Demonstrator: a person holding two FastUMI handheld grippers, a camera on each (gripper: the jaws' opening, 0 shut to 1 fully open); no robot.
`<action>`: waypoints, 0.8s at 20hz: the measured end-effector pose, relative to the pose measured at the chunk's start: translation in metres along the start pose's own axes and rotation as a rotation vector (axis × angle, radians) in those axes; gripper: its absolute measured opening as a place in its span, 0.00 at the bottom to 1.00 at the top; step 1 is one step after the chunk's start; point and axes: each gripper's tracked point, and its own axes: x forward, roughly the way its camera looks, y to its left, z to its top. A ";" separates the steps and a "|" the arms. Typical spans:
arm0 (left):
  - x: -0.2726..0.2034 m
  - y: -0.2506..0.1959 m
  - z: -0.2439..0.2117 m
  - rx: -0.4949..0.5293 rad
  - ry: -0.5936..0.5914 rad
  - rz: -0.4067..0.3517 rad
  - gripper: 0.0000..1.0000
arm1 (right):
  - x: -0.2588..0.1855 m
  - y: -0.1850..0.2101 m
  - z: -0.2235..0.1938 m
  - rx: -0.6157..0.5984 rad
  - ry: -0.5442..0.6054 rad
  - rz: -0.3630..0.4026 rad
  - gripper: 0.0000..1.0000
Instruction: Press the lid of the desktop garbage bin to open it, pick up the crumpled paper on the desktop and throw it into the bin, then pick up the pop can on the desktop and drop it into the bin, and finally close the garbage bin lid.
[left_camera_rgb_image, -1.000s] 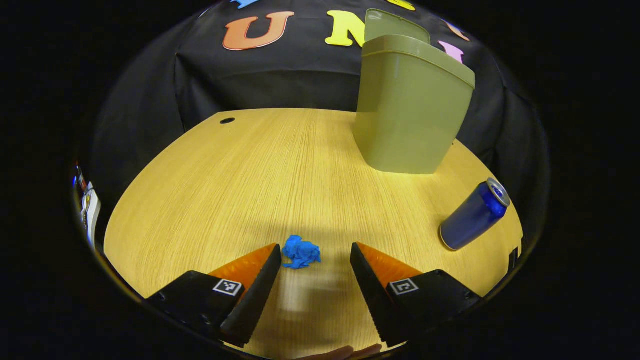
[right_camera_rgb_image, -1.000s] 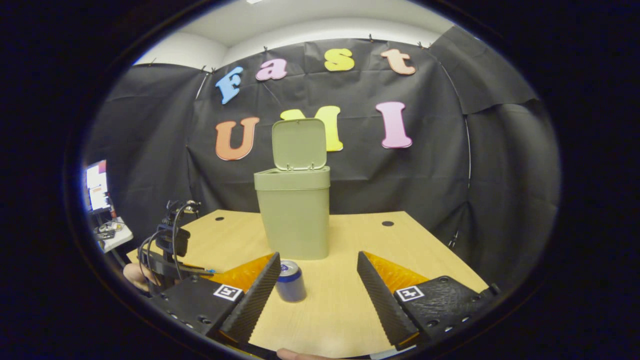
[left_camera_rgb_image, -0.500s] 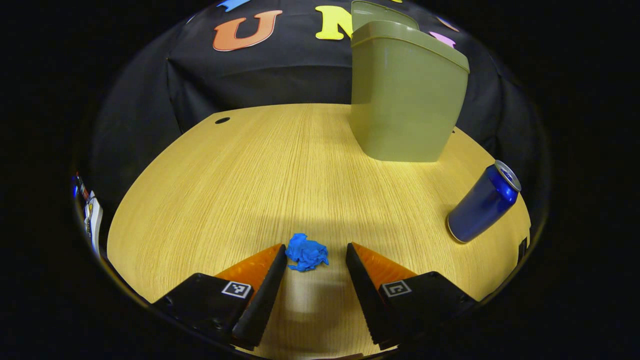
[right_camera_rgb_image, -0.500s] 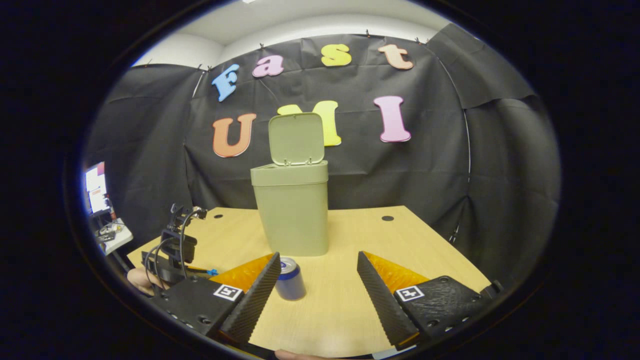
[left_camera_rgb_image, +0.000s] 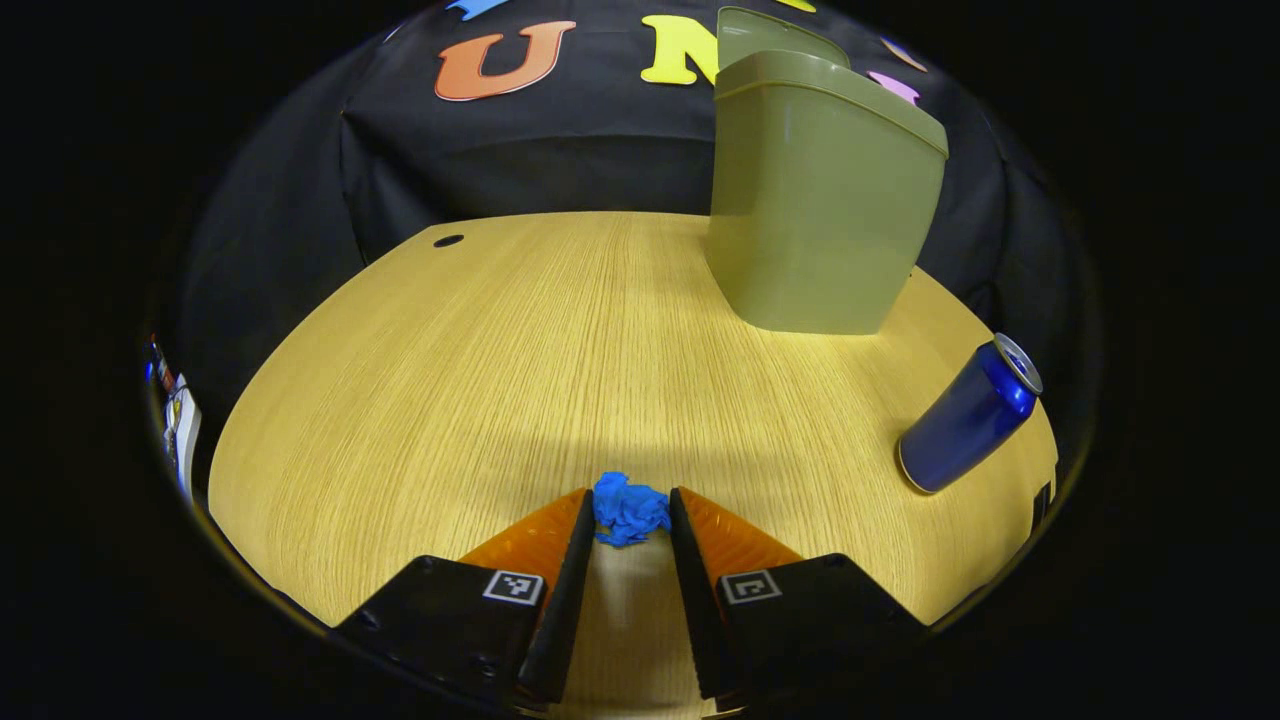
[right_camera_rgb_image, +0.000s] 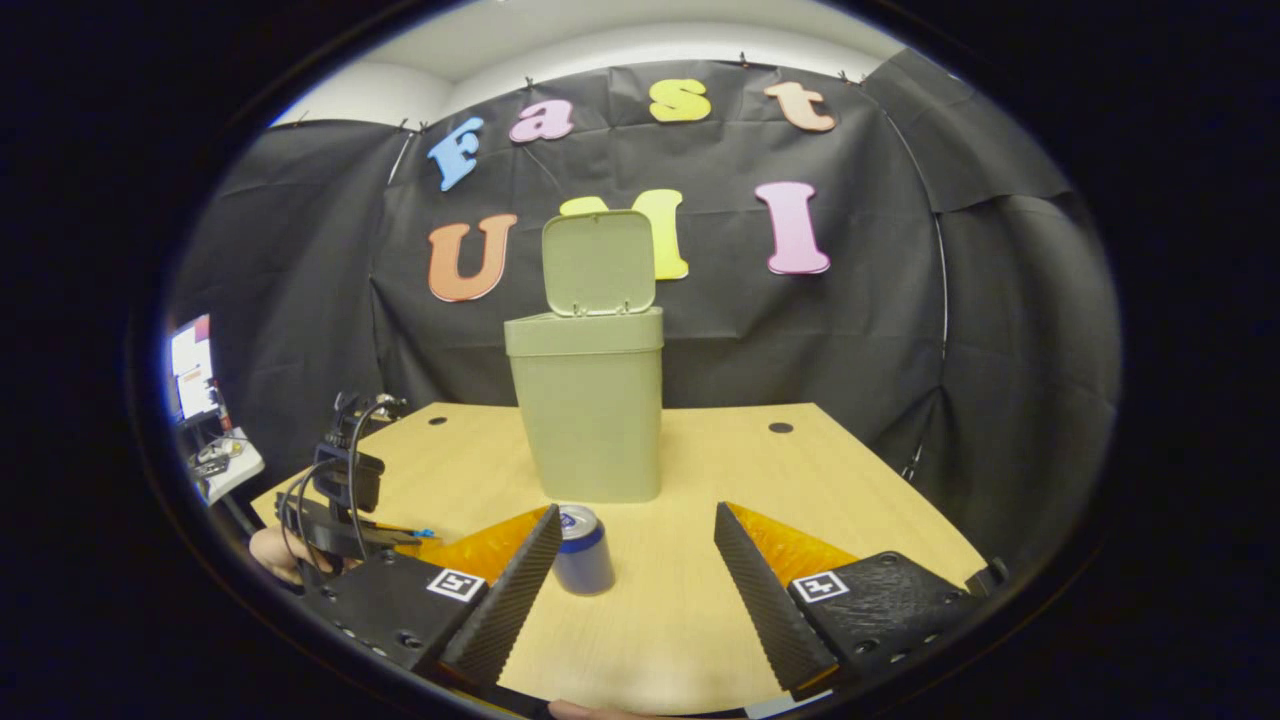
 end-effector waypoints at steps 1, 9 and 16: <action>0.000 0.000 0.001 -0.003 -0.005 -0.005 0.49 | 0.003 0.001 -0.002 -0.005 0.005 0.000 0.95; -0.014 0.003 0.013 -0.061 -0.051 -0.030 0.43 | 0.014 0.016 -0.017 -0.053 0.025 -0.021 0.95; -0.048 0.016 0.048 -0.025 -0.202 0.053 0.43 | 0.036 0.047 -0.048 -0.094 0.023 -0.051 0.98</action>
